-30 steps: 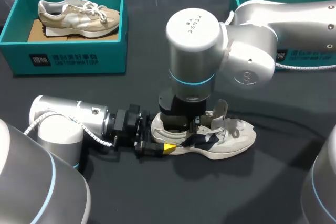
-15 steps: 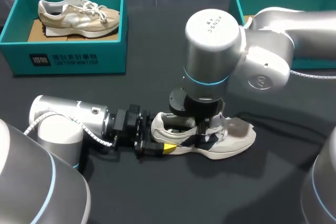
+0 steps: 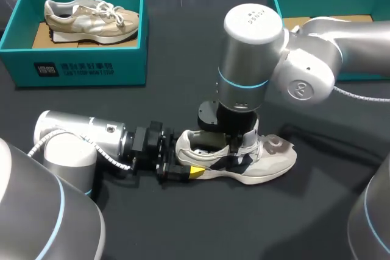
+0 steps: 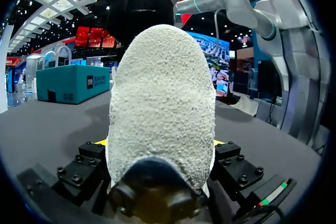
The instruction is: Take the shoe out of the shoebox, open the shoe tongue, remove and reinsert the insole, then place the shoe into the shoebox
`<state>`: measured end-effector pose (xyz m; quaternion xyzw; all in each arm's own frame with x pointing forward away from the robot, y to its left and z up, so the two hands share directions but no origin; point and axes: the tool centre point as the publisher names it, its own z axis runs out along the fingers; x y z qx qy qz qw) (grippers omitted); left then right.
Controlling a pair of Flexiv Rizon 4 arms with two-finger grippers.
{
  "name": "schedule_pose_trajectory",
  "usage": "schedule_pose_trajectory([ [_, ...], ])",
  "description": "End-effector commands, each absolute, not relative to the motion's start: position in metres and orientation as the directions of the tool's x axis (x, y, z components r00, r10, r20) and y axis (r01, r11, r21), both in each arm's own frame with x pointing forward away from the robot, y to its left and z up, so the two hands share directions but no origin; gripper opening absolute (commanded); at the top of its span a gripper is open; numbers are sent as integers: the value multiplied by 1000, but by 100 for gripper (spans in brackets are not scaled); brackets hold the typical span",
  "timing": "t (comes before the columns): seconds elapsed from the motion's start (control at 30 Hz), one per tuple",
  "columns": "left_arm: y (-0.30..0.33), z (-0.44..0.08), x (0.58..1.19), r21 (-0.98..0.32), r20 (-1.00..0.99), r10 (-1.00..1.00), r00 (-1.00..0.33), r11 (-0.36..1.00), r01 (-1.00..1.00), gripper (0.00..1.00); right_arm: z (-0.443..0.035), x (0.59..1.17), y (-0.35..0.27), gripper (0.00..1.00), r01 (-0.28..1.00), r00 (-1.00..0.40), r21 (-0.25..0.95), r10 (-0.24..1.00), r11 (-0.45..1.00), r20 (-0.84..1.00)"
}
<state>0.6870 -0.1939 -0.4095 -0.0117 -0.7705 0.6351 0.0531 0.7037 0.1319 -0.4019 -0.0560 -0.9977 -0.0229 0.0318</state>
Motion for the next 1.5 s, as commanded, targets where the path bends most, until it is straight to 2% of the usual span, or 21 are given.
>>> schedule_pose_trajectory([
  [0.03,-194,-411,687,-980,66,86,-994,193,-48,0,-418,703,135,42,132,-987,39,128,990,101],
  [0.27,-194,-411,687,-980,66,86,-994,193,-48,0,-423,683,133,32,166,-978,37,160,985,134],
  [0.4,-194,-411,687,-980,66,86,-994,193,-48,0,-422,676,133,20,177,-976,35,170,984,136],
  [0.43,-194,-411,687,-980,66,86,-994,193,-48,0,-422,674,133,11,180,-976,35,174,983,134],
  [0.67,-194,-411,687,-980,66,86,-994,193,-48,0,-418,671,135,1,185,-976,32,180,982,121],
  [0.83,-194,-411,687,-980,66,86,-994,193,-48,0,-418,671,135,0,172,-979,45,166,984,116],
  [1.17,-194,-411,687,-980,66,86,-994,193,-48,0,-392,671,119,0,90,-996,191,94,977,-11],
  [1.5,-194,-411,687,-980,66,86,-994,193,-48,0,-371,682,114,0,4,-995,269,31,963,-97],
])
